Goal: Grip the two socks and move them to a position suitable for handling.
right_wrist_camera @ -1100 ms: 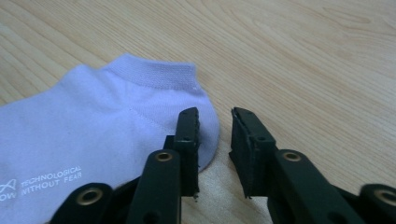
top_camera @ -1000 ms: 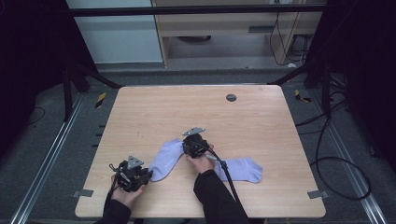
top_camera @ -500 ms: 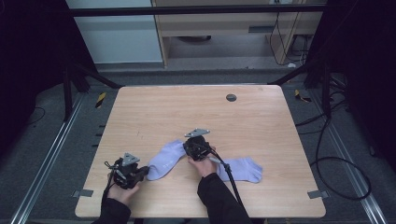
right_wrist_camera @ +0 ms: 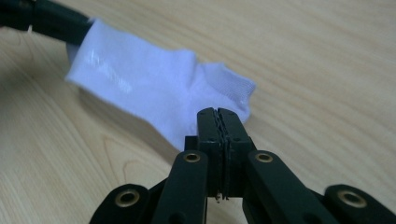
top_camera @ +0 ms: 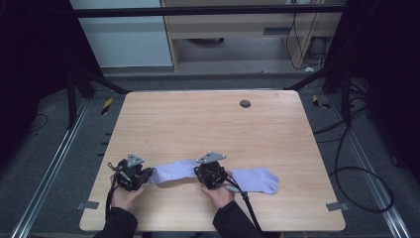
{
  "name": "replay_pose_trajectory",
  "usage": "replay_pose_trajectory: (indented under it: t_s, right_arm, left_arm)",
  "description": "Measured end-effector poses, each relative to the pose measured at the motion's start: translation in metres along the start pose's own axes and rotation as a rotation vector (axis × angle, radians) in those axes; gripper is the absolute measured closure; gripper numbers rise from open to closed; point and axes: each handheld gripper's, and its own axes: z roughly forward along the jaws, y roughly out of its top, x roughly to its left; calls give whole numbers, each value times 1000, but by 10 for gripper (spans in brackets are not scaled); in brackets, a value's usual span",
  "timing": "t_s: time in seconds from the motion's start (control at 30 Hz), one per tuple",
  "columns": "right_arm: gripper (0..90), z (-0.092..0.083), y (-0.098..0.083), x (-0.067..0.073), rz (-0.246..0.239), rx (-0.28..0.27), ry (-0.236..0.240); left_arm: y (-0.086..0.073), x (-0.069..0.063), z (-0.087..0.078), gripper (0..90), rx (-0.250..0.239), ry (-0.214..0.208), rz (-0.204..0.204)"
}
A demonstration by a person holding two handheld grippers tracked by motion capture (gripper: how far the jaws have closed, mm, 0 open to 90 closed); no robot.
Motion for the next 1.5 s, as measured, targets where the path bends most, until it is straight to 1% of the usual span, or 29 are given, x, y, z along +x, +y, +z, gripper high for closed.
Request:
replay_pose_trajectory:
  t_s: [0.07,0.17,0.2,0.23,0.3,0.37,0.5,0.57,0.63,0.7,0.77,0.83,0.87,1.0,1.1,1.17,1.27,1.4,1.5]
  right_arm:
    - [888,2,-5,1,4,17,2]
    - [849,5,-10,1,13,38,4]
    - [837,6,-11,0,11,43,8]
    - [808,5,-12,0,20,49,14]
    - [781,4,-13,0,21,50,15]
    - [748,-1,-12,-2,15,29,22]
    - [674,-13,-8,-9,25,-11,18]
    - [636,-21,-5,-16,33,-33,14]
    - [605,-30,-3,-22,35,-52,7]
    - [560,-38,-2,-28,39,-68,3]
    - [526,-49,0,-36,51,-88,2]
    - [504,-58,0,-43,63,-94,-11]
    - [493,-61,-1,-46,59,-98,-16]
    - [446,-79,-6,-60,72,-105,-32]
    - [408,-92,-13,-71,75,-115,-48]
    - [377,-101,-20,-78,81,-119,-60]
    - [357,-112,-29,-87,86,-119,-86]
    - [338,-124,-43,-100,95,-106,-113]
    - [338,-132,-52,-109,108,-104,-128]
  left_arm:
    - [0,1,4,861,11,0,2]
    - [-2,1,5,818,11,19,14]
    - [-2,3,4,799,3,26,9]
    - [-2,3,3,773,0,31,5]
    - [-2,7,0,730,-19,38,-17]
    - [-2,10,-3,704,-38,36,-42]
    - [0,12,-13,644,-93,24,-91]
    - [3,10,-19,616,-121,8,-102]
    - [6,7,-25,597,-146,-1,-102]
    - [10,2,-29,583,-165,-18,-103]
    - [13,-4,-32,569,-176,-35,-92]
    - [16,-13,-34,558,-182,-55,-82]
    - [18,-17,-34,551,-184,-63,-71]
    - [25,-38,-35,527,-188,-95,-29]
    - [30,-53,-34,513,-186,-118,3]
    - [34,-61,-32,508,-186,-131,14]
    - [39,-70,-28,508,-184,-145,25]
    - [45,-83,-20,508,-178,-158,35]
    - [49,-94,-14,508,-169,-166,54]
